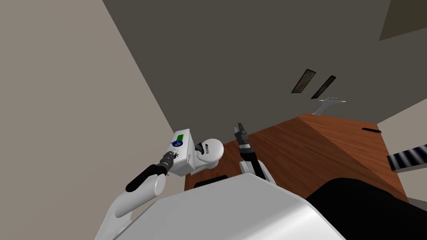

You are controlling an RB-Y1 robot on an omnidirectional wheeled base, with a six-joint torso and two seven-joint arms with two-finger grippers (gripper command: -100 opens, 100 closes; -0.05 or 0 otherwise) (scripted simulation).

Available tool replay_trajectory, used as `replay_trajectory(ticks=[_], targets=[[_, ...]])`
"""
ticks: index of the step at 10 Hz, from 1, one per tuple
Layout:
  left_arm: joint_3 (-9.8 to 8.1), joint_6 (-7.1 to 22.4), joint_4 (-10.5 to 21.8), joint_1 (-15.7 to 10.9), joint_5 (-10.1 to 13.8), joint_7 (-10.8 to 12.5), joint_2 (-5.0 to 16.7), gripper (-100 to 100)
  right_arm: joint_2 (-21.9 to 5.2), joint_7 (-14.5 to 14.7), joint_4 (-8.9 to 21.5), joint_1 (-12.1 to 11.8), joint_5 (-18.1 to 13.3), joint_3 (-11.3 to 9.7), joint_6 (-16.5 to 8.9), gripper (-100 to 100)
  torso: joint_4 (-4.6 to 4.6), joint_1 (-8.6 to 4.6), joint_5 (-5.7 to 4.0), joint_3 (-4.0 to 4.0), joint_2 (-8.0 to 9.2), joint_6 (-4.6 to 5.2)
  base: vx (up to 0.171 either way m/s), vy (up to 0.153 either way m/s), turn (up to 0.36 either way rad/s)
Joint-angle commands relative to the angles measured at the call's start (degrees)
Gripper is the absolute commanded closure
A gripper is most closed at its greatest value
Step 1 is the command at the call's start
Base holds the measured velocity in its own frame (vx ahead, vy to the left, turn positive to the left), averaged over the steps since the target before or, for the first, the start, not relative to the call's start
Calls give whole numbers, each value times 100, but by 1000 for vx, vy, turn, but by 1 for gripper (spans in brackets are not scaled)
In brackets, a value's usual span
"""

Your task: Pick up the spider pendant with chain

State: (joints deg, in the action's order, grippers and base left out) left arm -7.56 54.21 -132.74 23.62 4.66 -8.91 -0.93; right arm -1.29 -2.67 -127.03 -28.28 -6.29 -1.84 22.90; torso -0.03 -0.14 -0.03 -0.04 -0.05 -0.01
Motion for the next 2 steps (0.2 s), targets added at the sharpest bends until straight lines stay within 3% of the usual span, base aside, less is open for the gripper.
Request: replay_trajectory(ticks=[1,2], targets=[[0,0,0,0,0,0,0,100,0,0,0,0,0,0,0,0,0,0,0,0,0,0,2,-20,8],[-5,11,-15,11,11,-5,3,0,0,0,0,0,0,0,0,0,0,9,2,-1,-2,3,0,0,0]])
